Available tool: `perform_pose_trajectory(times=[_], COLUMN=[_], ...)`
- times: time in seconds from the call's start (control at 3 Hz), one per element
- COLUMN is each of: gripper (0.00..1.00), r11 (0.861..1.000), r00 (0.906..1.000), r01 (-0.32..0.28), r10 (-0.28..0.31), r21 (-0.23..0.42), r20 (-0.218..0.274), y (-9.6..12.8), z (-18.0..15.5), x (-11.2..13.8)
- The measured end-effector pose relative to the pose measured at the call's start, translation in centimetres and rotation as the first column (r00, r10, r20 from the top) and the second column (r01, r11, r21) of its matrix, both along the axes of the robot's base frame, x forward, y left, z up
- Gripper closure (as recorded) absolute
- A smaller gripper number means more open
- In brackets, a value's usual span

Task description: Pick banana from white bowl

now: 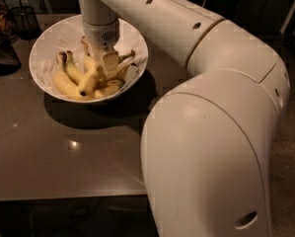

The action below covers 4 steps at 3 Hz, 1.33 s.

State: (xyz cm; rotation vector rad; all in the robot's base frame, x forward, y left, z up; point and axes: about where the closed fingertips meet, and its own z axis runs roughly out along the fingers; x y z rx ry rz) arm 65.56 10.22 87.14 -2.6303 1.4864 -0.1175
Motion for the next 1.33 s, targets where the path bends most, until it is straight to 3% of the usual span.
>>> perform_pose_trajectory(times=[0.67, 1.0, 1.33], gripper=[0.88, 1.00, 1.00], r11=[1.000, 1.000, 0.996], r00=[0.9996, 0.9996, 0.9976], r01=[0.024, 0.024, 0.016], r10=[-0.024, -0.024, -0.022], r21=[0.013, 0.014, 0.088], r20=[0.013, 0.013, 0.066], y=[-1.1, -1.1, -1.4], z=[1.1, 1.1, 2.9], x=[-0.2, -0.2, -1.5])
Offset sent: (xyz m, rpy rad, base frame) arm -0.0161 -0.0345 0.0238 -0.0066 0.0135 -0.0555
